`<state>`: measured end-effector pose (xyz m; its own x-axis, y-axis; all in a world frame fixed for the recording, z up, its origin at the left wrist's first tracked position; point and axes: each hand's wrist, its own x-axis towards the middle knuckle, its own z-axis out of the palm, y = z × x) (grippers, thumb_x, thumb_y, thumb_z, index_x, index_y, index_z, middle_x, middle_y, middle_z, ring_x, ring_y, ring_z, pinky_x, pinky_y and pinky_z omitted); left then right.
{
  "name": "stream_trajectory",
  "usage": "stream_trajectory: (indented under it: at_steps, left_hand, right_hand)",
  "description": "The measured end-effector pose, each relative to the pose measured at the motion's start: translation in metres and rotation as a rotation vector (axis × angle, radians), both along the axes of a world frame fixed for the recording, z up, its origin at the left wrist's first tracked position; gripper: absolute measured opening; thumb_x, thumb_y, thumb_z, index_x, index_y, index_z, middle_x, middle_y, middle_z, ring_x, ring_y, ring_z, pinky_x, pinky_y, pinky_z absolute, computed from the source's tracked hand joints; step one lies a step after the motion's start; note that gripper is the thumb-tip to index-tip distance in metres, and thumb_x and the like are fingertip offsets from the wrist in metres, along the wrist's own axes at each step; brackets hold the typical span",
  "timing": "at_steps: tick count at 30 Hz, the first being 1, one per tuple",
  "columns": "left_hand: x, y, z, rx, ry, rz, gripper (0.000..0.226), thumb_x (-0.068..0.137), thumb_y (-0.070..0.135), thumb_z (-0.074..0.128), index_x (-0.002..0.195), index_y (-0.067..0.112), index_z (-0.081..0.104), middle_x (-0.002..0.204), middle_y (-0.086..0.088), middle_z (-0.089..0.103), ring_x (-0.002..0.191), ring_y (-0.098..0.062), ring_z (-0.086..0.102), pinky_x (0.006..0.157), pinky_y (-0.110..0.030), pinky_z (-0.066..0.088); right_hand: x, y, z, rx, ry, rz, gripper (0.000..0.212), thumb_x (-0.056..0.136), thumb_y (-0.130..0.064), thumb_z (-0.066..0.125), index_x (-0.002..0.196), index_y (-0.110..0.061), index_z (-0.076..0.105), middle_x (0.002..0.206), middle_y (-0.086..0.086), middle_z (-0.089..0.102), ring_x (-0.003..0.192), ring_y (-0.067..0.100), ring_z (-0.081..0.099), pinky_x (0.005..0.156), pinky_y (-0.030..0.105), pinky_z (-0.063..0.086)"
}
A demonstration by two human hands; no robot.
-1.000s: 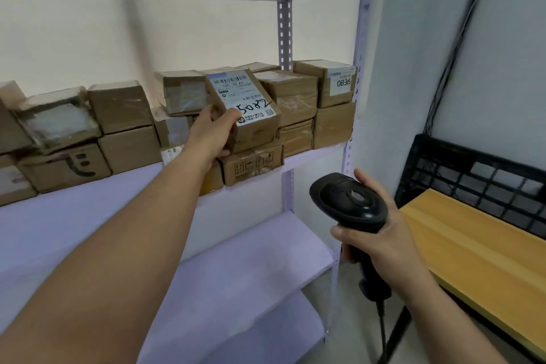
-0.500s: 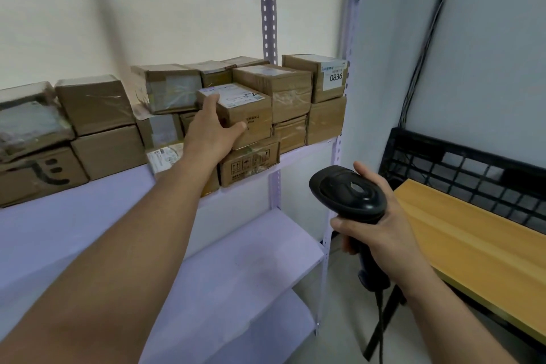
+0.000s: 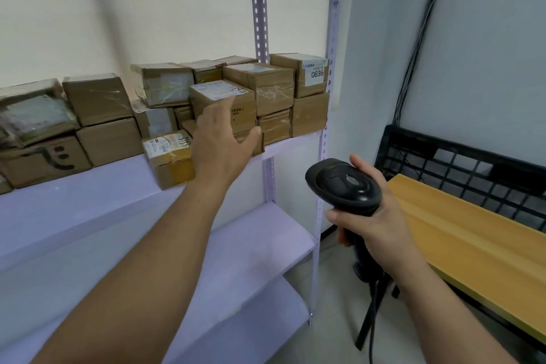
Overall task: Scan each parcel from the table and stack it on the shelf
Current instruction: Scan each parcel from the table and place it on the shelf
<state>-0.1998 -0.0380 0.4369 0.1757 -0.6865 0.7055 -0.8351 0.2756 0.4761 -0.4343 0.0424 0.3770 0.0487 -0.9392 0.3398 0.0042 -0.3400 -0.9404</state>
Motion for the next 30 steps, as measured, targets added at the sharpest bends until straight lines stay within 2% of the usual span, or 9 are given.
stream_trajectory:
  at_steps: [5, 9, 14, 18, 21, 24, 30]
  left_hand:
    - [-0.059, 0.037, -0.034, 0.042, -0.052, -0.127, 0.053, 0.087, 0.033, 0.067, 0.133, 0.013, 0.052, 0.125, -0.008, 0.056, 0.115, -0.026, 0.05, 0.095, -0.04, 0.043]
    - [-0.117, 0.075, -0.072, 0.127, 0.032, -0.199, 0.049, 0.084, 0.029, 0.071, 0.128, 0.012, 0.056, 0.121, -0.007, 0.058, 0.109, -0.028, 0.053, 0.092, -0.045, 0.046]
    - [-0.184, 0.122, -0.109, 0.199, 0.094, -0.243, 0.05, 0.083, 0.032, 0.071, 0.127, 0.015, 0.055, 0.117, -0.004, 0.057, 0.106, -0.024, 0.053, 0.091, -0.041, 0.045]
    - [-0.239, 0.157, -0.123, 0.21, 0.117, -0.283, 0.05, 0.08, 0.029, 0.075, 0.124, 0.014, 0.058, 0.113, -0.005, 0.058, 0.104, -0.027, 0.055, 0.089, -0.043, 0.045]
    - [-0.271, 0.175, -0.132, 0.214, 0.121, -0.304, 0.051, 0.079, 0.028, 0.077, 0.124, 0.012, 0.058, 0.113, -0.005, 0.059, 0.106, -0.026, 0.054, 0.09, -0.038, 0.042]
    - [-0.31, 0.193, -0.14, 0.222, 0.13, -0.357, 0.052, 0.079, 0.025, 0.076, 0.125, 0.01, 0.058, 0.116, -0.008, 0.058, 0.109, -0.027, 0.052, 0.092, -0.034, 0.038]
    - [-0.385, 0.216, -0.147, 0.275, 0.125, -0.499, 0.052, 0.081, 0.029, 0.074, 0.127, 0.012, 0.056, 0.124, -0.005, 0.055, 0.118, -0.024, 0.049, 0.097, -0.039, 0.039]
  right_hand:
    - [-0.036, 0.029, -0.004, 0.003, -0.012, -0.012, 0.088, 0.07, 0.014, 0.076, 0.129, -0.046, 0.048, 0.11, 0.006, 0.064, 0.046, 0.026, 0.057, 0.044, 0.031, 0.049]
    - [-0.076, 0.064, -0.008, 0.025, 0.033, -0.033, 0.089, 0.07, 0.01, 0.078, 0.132, -0.045, 0.045, 0.111, 0.008, 0.064, 0.05, 0.022, 0.059, 0.045, 0.032, 0.051]
    - [-0.126, 0.109, -0.019, 0.027, 0.062, -0.062, 0.09, 0.07, 0.01, 0.078, 0.133, -0.044, 0.044, 0.114, 0.012, 0.063, 0.053, 0.016, 0.061, 0.045, 0.03, 0.05]
    - [-0.171, 0.15, -0.028, 0.038, 0.068, -0.103, 0.089, 0.071, 0.011, 0.078, 0.129, -0.047, 0.044, 0.107, -0.004, 0.066, 0.055, 0.015, 0.061, 0.045, 0.03, 0.052]
    - [-0.198, 0.174, -0.035, 0.057, 0.111, -0.143, 0.09, 0.071, 0.006, 0.08, 0.131, -0.049, 0.042, 0.107, -0.002, 0.065, 0.055, 0.02, 0.061, 0.047, 0.031, 0.053]
    - [-0.234, 0.201, -0.04, 0.061, 0.14, -0.204, 0.09, 0.07, 0.003, 0.082, 0.132, -0.048, 0.041, 0.114, -0.006, 0.06, 0.059, 0.016, 0.063, 0.048, 0.03, 0.053]
    - [-0.296, 0.243, -0.048, 0.089, 0.141, -0.363, 0.089, 0.07, 0.001, 0.082, 0.129, -0.052, 0.043, 0.114, -0.004, 0.062, 0.055, 0.02, 0.063, 0.048, 0.03, 0.053]
